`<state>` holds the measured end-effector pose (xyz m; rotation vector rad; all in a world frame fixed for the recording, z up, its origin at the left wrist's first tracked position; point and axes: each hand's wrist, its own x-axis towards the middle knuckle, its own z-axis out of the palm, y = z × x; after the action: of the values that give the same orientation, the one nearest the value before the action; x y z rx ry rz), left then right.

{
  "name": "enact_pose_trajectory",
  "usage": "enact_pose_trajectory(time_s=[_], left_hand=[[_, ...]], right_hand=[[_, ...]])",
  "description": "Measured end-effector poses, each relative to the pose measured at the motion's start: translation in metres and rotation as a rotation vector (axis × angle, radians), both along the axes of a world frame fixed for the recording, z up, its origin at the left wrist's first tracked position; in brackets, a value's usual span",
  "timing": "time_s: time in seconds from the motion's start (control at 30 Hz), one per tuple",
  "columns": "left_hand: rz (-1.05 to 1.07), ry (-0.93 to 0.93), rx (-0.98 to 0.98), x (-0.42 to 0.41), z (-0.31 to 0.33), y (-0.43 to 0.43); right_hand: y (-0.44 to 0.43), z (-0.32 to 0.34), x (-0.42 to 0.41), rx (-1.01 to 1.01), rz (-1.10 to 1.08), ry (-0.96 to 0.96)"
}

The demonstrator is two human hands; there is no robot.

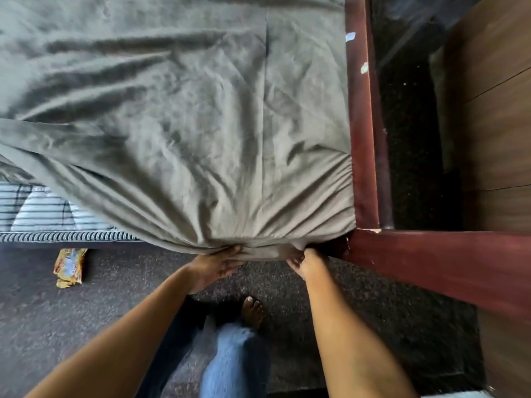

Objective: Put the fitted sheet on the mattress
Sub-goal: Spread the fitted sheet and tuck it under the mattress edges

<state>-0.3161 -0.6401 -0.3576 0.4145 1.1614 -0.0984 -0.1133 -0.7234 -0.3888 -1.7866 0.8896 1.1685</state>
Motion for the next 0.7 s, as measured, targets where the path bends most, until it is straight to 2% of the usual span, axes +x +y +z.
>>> enact_pose_trajectory(time_s=[0.1,0.2,0.23,0.3,0.37,0.4,0.47,0.53,0.6,0.7], left_hand=[[0.016,0.096,0.066,0.007,-0.017,-0.005],[0.063,0.216,0.148,0.020,-0.012,-0.004],[0.035,0.224,0.085,0.021,-0.002,-0.005],[-0.167,0.161,-0.121,0.016,0.023,-0.008],[-0.296,0.097,-0.200,0.009,0.043,-0.016],[-0.231,0.093,-0.170,0.007,0.054,-0.017],[0.107,0.101,-0.059,0.006,0.071,-0.017],[0.428,0.109,0.012,0.007,0.089,-0.009],[0.548,0.118,0.032,0.007,0.101,0.000],[0.538,0.192,0.093,0.009,0.107,0.005]], right_hand=[[0.002,-0.016,-0.003,-0.056,0.065,-0.042],[0.007,-0.011,-0.013,-0.062,0.042,-0.110],[0.006,-0.004,-0.019,-0.079,0.013,-0.149],[0.004,0.022,-0.029,-0.153,0.018,-0.285],[0.004,0.051,-0.035,-0.037,-0.060,-0.339],[0.004,0.065,-0.034,0.050,-0.148,-0.313],[0.005,0.092,-0.029,0.196,-0.289,-0.239],[0.005,0.109,-0.020,0.260,-0.344,-0.218],[0.006,0.120,-0.014,0.308,-0.400,-0.201],[0.012,0.127,-0.007,0.294,-0.415,-0.198]])
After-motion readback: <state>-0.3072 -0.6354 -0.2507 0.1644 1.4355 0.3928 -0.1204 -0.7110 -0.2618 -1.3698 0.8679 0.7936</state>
